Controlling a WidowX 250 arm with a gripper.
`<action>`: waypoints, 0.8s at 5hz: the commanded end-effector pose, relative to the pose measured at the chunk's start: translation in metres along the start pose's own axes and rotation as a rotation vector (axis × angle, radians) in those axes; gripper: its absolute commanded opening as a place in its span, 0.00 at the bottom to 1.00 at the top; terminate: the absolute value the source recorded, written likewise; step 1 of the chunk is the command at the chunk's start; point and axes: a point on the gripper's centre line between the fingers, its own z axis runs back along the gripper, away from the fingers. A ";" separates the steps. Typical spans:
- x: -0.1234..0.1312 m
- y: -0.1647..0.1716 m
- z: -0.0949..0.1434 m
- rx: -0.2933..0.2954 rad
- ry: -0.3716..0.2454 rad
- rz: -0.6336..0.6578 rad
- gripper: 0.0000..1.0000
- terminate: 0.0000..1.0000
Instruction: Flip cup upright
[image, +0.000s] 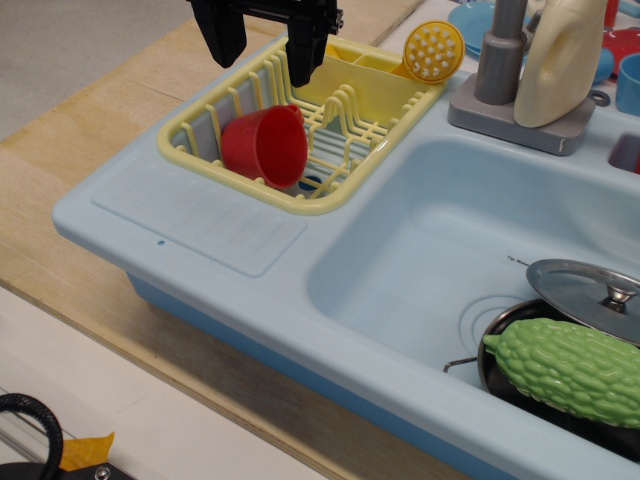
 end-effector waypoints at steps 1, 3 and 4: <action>0.000 0.000 0.000 0.000 0.000 0.000 1.00 0.00; -0.005 -0.005 -0.008 0.292 0.073 0.035 1.00 0.00; -0.010 -0.002 -0.022 0.327 0.089 0.022 1.00 0.00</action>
